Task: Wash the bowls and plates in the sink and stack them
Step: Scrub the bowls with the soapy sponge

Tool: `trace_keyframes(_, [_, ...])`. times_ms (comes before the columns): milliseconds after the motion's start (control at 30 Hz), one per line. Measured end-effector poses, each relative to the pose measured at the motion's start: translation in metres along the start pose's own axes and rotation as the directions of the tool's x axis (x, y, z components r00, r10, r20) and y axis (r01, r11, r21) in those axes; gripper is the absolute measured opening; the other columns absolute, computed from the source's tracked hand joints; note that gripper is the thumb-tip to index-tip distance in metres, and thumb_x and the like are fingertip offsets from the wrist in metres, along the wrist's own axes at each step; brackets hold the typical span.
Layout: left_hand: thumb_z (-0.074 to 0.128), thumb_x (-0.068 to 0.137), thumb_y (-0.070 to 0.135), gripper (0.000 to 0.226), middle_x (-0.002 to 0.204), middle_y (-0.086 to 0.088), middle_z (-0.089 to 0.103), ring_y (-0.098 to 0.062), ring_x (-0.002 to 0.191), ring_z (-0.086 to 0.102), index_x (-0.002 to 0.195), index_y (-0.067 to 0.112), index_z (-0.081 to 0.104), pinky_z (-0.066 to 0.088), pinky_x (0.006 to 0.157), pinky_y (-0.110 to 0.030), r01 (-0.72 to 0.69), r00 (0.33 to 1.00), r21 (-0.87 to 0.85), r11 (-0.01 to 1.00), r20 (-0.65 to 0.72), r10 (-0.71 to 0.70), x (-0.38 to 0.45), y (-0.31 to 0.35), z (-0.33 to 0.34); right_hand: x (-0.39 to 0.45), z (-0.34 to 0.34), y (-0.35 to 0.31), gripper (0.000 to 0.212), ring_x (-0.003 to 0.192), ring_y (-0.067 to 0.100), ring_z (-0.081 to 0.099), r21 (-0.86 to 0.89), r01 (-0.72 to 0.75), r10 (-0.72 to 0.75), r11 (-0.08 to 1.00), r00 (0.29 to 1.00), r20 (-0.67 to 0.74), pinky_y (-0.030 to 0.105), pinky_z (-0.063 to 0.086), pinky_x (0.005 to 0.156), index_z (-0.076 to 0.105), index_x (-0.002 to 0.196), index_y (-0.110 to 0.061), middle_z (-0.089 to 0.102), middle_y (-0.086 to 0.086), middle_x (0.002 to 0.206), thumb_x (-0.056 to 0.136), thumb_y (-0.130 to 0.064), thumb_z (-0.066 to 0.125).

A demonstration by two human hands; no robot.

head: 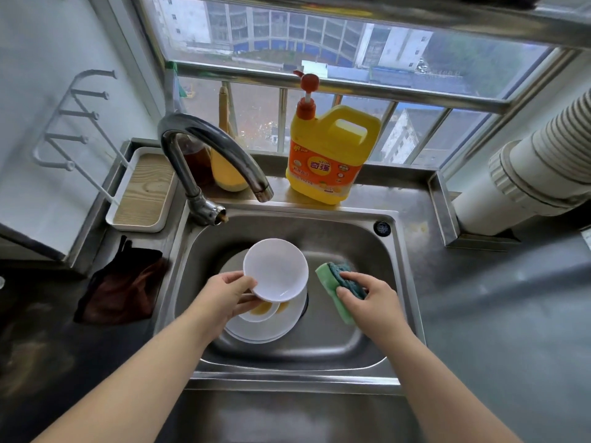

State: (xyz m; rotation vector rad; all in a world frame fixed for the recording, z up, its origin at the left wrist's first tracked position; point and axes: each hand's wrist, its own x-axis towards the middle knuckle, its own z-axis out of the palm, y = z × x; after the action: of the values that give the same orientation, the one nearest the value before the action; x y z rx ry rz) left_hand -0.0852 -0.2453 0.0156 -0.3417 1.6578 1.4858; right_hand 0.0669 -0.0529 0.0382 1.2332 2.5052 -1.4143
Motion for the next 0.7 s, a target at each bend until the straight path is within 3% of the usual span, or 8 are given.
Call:
trace_keyframes(67, [0.053, 0.091, 0.0, 0.014, 0.101, -0.018, 0.066, -0.032, 0.086, 0.069, 0.103, 0.003, 0.06, 0.06, 0.066, -0.028, 0.053, 0.999, 0.048, 0.997, 0.0, -0.053, 0.008, -0.007, 0.011, 0.001, -0.002, 0.014, 0.028, 0.089, 0.01, 0.066, 0.09, -0.079, 0.08, 0.993, 0.997, -0.005, 0.029, 0.055, 0.081, 0.069, 0.108, -0.033, 0.071, -0.004, 0.102, 0.081, -0.026, 0.07])
trace_keyframes(200, [0.051, 0.092, 0.0, 0.019, 0.096, -0.017, 0.062, -0.03, 0.087, 0.066, 0.109, -0.004, 0.056, 0.06, 0.068, -0.03, 0.154, 0.988, 0.111, 0.982, -0.009, -0.154, 0.036, -0.024, 0.04, 0.003, -0.007, 0.03, 0.029, 0.085, 0.008, 0.067, 0.284, -0.172, 0.182, 0.943, 0.983, -0.01, 0.012, 0.047, 0.064, 0.067, 0.114, -0.022, 0.071, -0.003, 0.1, 0.086, -0.02, 0.068])
trace_keyframes(333, [0.048, 0.09, -0.005, 0.018, 0.095, -0.016, 0.059, -0.031, 0.087, 0.063, 0.107, 0.0, 0.052, 0.058, 0.066, -0.03, 0.205, 0.979, 0.149, 0.967, -0.04, -0.202, 0.071, -0.038, 0.072, 0.011, -0.005, 0.04, 0.026, 0.076, -0.002, 0.067, 0.447, -0.211, 0.234, 0.869, 0.972, 0.004, 0.008, 0.046, 0.058, 0.067, 0.111, -0.025, 0.071, -0.006, 0.096, 0.087, -0.016, 0.068])
trace_keyframes(467, [0.052, 0.084, -0.01, 0.031, 0.109, -0.024, 0.06, -0.041, 0.102, 0.06, 0.115, -0.005, 0.055, 0.056, 0.079, -0.045, 0.196, 0.98, 0.194, 0.961, -0.067, -0.187, 0.122, -0.06, 0.1, 0.019, 0.004, 0.054, 0.028, 0.081, -0.006, 0.066, 0.473, -0.197, 0.234, 0.859, 0.972, -0.02, 0.007, 0.047, 0.062, 0.067, 0.11, -0.028, 0.07, -0.012, 0.096, 0.085, -0.016, 0.069])
trace_keyframes(600, [0.05, 0.087, -0.01, 0.034, 0.115, -0.025, 0.061, -0.044, 0.108, 0.059, 0.121, -0.007, 0.056, 0.053, 0.074, -0.039, 0.176, 0.984, 0.234, 0.956, -0.077, -0.163, 0.164, -0.073, 0.121, 0.022, 0.012, 0.071, 0.027, 0.089, -0.005, 0.065, 0.497, -0.207, 0.24, 0.843, 0.971, -0.003, 0.009, 0.05, 0.067, 0.066, 0.105, -0.035, 0.069, -0.018, 0.097, 0.085, -0.017, 0.069])
trace_keyframes(700, [0.052, 0.085, -0.006, 0.032, 0.109, -0.022, 0.066, -0.041, 0.1, 0.063, 0.114, -0.001, 0.063, 0.057, 0.08, -0.044, 0.147, 0.988, 0.332, 0.932, -0.088, -0.125, 0.185, -0.075, 0.128, 0.027, 0.016, 0.079, 0.027, 0.089, -0.003, 0.066, 0.51, -0.211, 0.247, 0.834, 0.969, -0.002, 0.012, 0.051, 0.07, 0.068, 0.099, -0.037, 0.072, -0.016, 0.094, 0.083, -0.016, 0.071])
